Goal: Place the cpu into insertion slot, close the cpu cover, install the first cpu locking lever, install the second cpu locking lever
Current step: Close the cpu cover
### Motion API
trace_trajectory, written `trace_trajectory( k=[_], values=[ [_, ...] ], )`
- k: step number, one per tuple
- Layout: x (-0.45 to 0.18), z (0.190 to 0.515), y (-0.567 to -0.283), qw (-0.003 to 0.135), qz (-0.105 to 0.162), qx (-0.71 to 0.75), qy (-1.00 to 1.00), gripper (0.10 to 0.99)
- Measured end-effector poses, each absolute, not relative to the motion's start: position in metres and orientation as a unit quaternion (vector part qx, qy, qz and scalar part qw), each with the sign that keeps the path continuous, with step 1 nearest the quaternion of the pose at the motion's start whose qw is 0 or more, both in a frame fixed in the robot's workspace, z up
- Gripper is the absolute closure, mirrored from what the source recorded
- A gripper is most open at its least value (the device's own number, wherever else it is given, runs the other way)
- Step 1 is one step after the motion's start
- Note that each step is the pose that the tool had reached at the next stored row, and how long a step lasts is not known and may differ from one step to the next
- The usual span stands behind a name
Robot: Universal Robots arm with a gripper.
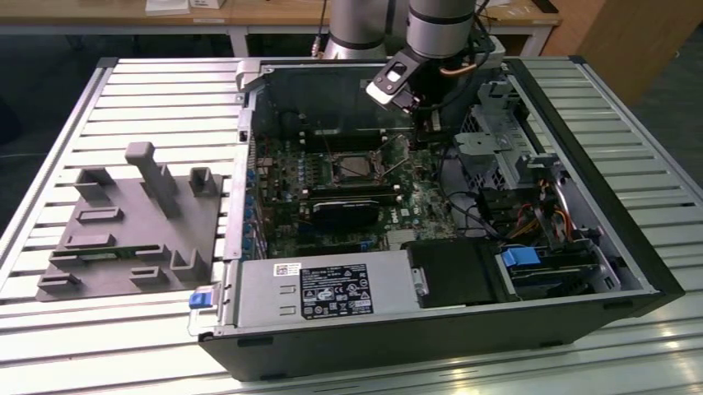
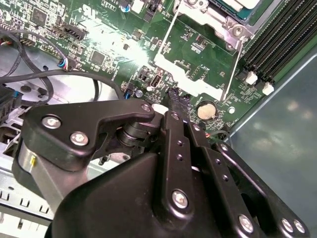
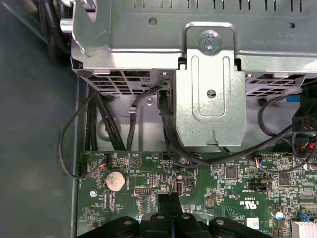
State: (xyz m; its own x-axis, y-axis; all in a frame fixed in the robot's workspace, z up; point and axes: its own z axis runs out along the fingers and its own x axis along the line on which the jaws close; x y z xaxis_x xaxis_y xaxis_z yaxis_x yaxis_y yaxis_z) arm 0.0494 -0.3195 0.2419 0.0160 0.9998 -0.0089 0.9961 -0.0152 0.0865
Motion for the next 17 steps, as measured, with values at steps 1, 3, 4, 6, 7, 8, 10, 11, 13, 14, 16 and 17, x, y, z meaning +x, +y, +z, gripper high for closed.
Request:
trace_trajectory(
  k=[1,3,4,6,7,8,10,11,13,14,16,17],
  values=[
    [0.0495,0.2418,-0.3195,0.031,0.025,0.712,0.701,0.984],
    [0.0501,0.2416,-0.3194,0.020,0.014,0.712,0.701,0.984],
    [0.0503,0.2415,-0.3194,0.014,0.007,0.712,0.702,0.984],
    [0.0507,0.2413,-0.3195,0.002,-0.005,0.712,0.702,0.984],
    [0.0507,0.2413,-0.3195,0.000,-0.007,0.712,0.702,0.984],
    [0.0506,0.2414,-0.3195,0.000,-0.007,0.712,0.702,0.984],
    [0.0507,0.2413,-0.3195,-0.001,-0.008,0.712,0.702,0.984],
    [0.0507,0.2413,-0.3195,-0.001,-0.008,0.712,0.702,0.984],
    [0.0500,0.2413,-0.3195,-0.001,-0.008,0.712,0.702,0.984],
    [0.0489,0.2412,-0.3194,-0.001,-0.008,0.712,0.702,0.984],
    [0.0449,0.2413,-0.3194,-0.001,-0.008,0.712,0.702,0.984],
    [0.0423,0.2413,-0.3195,-0.001,-0.008,0.712,0.702,0.984]
  ],
)
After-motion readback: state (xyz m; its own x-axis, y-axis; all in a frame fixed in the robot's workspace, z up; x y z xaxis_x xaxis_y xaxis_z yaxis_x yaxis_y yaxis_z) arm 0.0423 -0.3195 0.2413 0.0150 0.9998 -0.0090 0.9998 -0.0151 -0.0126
